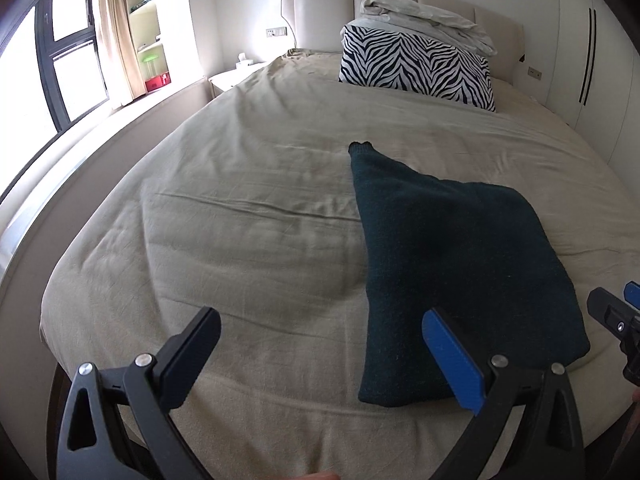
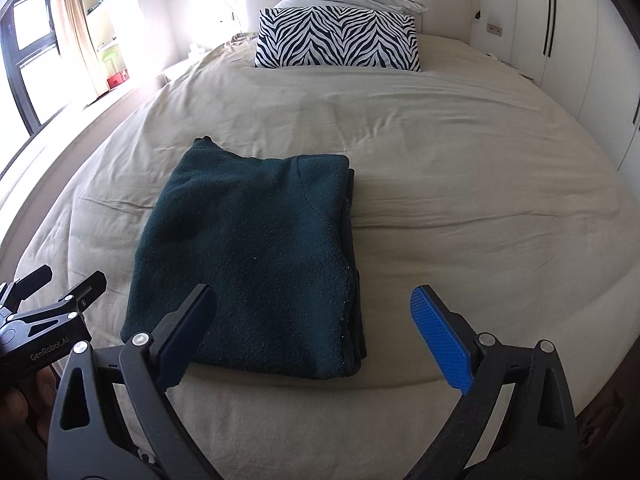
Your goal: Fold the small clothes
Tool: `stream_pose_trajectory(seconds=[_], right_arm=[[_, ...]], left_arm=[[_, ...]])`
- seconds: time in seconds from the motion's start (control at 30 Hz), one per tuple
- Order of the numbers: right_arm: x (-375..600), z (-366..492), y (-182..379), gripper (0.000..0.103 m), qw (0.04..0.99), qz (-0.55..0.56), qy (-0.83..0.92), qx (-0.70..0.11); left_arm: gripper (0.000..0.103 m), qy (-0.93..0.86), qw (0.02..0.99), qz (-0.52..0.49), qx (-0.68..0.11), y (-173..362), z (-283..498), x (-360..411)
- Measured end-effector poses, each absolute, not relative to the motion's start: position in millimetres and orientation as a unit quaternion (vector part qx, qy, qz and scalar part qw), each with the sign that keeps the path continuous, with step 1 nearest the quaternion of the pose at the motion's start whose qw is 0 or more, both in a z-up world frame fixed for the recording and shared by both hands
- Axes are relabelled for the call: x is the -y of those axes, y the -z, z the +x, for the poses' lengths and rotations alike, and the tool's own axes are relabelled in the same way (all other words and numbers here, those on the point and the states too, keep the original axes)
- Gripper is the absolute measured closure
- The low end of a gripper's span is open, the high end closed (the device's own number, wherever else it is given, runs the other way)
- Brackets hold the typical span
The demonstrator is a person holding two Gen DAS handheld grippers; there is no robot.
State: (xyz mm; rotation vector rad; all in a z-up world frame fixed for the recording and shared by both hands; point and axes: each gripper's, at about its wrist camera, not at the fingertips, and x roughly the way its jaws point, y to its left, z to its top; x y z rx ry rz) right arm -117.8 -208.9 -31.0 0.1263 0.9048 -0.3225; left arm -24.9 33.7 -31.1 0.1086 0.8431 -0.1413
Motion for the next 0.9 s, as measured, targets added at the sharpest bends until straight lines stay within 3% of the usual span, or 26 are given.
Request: stream_pose_trajectory(seconds=[0.9], right_arm=[[216.7,-119.2,38.8,0.004,0.88,0.064,0.156,-0.445]], left_arm=[[0.0,0.076,0.904,0.054,-0.417,35.0,-23.7,-30.0]])
